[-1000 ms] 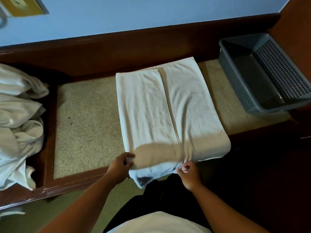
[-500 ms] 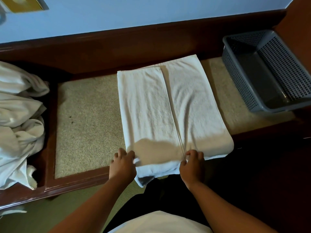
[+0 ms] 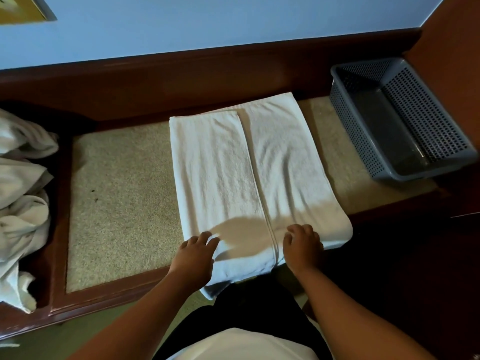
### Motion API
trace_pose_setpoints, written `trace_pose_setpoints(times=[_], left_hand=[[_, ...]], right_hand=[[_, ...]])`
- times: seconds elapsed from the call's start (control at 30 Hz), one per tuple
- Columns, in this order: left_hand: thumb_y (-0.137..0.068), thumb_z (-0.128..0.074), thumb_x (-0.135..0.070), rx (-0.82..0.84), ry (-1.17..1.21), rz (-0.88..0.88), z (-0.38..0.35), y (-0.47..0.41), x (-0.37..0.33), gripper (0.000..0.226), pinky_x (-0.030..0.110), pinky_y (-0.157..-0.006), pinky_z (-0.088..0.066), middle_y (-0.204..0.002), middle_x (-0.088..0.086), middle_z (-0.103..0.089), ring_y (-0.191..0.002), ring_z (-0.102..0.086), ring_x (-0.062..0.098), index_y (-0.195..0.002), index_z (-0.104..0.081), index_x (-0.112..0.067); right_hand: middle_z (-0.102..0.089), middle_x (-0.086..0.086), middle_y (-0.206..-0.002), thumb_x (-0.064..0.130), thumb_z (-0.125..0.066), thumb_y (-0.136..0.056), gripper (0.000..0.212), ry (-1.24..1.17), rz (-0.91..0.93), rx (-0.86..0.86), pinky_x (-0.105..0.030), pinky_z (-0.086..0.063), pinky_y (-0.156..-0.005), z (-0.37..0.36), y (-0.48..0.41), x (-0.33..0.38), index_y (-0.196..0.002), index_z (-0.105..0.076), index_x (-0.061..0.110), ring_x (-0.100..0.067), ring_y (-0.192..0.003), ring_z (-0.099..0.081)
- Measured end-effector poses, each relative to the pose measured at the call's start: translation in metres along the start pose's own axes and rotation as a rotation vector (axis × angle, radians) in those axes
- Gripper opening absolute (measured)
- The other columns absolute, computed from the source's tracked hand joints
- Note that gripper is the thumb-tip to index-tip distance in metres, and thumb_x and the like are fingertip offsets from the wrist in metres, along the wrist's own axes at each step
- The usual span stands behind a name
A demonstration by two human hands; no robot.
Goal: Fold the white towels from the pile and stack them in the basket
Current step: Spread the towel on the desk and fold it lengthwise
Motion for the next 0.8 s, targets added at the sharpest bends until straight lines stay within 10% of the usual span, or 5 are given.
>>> trace_pose_setpoints(times=[0.3,0.8], left_hand=[[-0.101,-0.053,-0.033,0.093,0.029,-0.163,0.006,-0.021,-0.027,0.067,0.043,-0.105,-0.046,-0.167,-0.003,0.0,-0.146,-0.022,0.026,-0.158,-0.018,-0.037],[-0.096,-0.059,-0.04,0.128,0.166,0.055,-0.003,-0.034,-0.055,0.077,0.045,-0.107,-0.046,-0.164,-0.002,-0.002,-0.147,-0.016,0.033,-0.158,-0.014,-0.04]], right_hand=[[-0.025,-0.018,-0.151,0.033,-0.071,-0.088,0.075,-0.162,-0.486,-0.017,-0.053,-0.037,-0.109,0.029,-0.075,-0.099,-0.15,-0.035,0.009,-0.047,-0.132,-0.031],[-0.063,-0.029,-0.121,0.021,-0.068,-0.093,0.039,-0.273,-0.397,0.168,-0.05,-0.052,-0.091,0.041,-0.121,-0.145,-0.119,-0.063,-0.008,-0.045,-0.11,-0.061]])
Point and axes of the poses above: each hand's wrist, its own y-axis away from the middle knuckle, its own z-axis out of the back of the hand, x = y × z, the point moved 6 cm from there along -y, towards the middle knuckle
